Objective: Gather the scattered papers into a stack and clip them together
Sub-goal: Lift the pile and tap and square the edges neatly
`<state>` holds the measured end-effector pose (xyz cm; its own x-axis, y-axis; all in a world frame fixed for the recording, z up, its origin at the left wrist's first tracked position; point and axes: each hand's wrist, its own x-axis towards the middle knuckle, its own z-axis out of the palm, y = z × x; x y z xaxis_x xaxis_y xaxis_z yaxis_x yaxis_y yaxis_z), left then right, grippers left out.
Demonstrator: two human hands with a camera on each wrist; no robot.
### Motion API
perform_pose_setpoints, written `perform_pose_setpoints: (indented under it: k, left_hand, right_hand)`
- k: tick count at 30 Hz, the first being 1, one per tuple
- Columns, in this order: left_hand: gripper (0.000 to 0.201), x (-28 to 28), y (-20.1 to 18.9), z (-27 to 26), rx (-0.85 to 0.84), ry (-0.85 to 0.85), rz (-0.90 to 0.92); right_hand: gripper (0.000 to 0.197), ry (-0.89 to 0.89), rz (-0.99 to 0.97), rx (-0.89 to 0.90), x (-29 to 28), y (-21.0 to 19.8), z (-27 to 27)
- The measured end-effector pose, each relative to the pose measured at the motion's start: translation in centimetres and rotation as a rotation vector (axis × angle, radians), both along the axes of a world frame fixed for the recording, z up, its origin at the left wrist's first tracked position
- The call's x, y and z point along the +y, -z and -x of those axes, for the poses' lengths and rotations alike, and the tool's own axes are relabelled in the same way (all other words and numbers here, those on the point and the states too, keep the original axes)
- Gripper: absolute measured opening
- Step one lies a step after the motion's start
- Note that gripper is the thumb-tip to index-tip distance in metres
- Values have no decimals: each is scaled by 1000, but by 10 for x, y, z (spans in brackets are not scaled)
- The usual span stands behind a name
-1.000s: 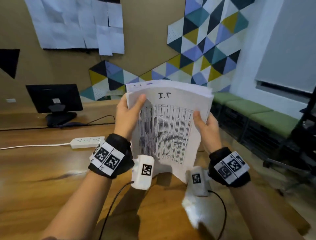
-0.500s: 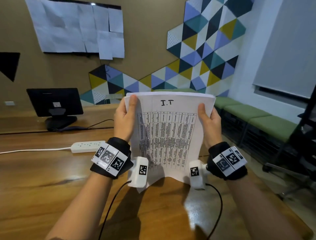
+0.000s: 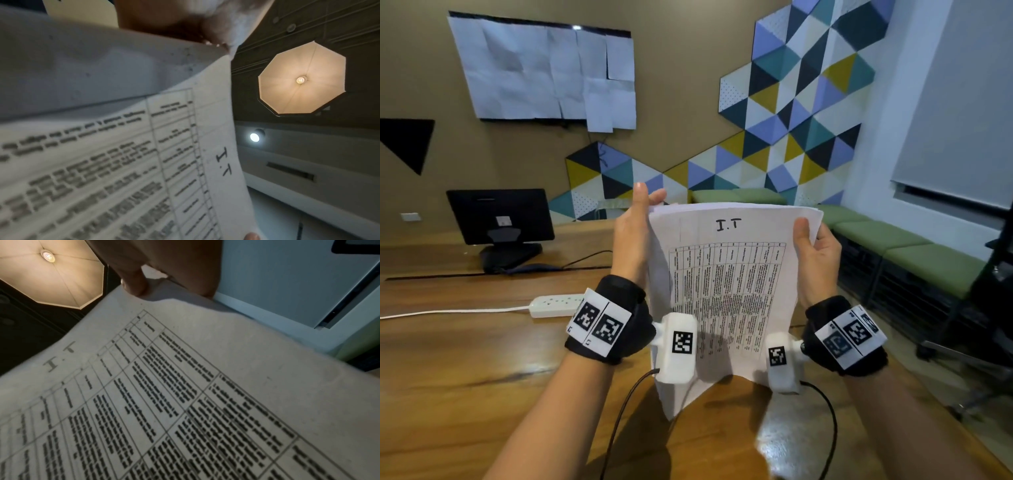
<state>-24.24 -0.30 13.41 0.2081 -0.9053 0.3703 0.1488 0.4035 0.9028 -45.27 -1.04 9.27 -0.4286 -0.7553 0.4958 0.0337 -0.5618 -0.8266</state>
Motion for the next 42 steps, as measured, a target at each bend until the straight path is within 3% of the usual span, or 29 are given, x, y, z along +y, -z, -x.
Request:
perform_pose_setpoints:
  k: [2, 4, 8, 13, 17, 23, 29, 33, 37, 38, 40, 42]
  left_hand:
    - [27, 7, 1, -1, -8, 16, 34]
    - [24, 12, 4, -2, -47, 40, 71]
    - [30, 19, 6, -7, -24, 106, 21]
    - [46, 12, 3, -12, -26, 74, -124]
    - [62, 15, 15, -18, -75, 124, -35]
    - [29, 14, 23, -24, -126, 106, 119]
    - [25, 4, 6, -15, 109, 58, -118]
    - [38, 8, 12, -14, 157, 129, -83]
    - [75, 11, 38, -12, -45, 90, 109]
    - [72, 9, 40, -11, -75, 60, 109]
    - [37, 5, 34, -6, -70, 7, 67]
    - [5, 4, 23, 1, -32, -38, 35]
  right_hand:
    - [22, -4, 5, -7, 1, 0, -1]
    - [21, -3, 19, -2, 3, -1, -3]
    - [22, -1, 30, 5, 3, -3, -6]
    - [22, 5, 26, 35, 0, -4, -6]
    - [22, 16, 30, 56, -2, -5, -8]
    - [22, 40, 19, 72, -4, -4, -7]
    - [22, 51, 7, 84, -5, -2, -9]
    - [22, 44, 9, 51, -9, -2, -10]
    - [10, -75, 37, -11, -6, -3, -10]
    - [20, -126, 41, -31, -4, -4, -9]
    - [33, -202, -9, -17, -5, -5, -7]
    - [14, -227, -41, -11, -5, -5, -7]
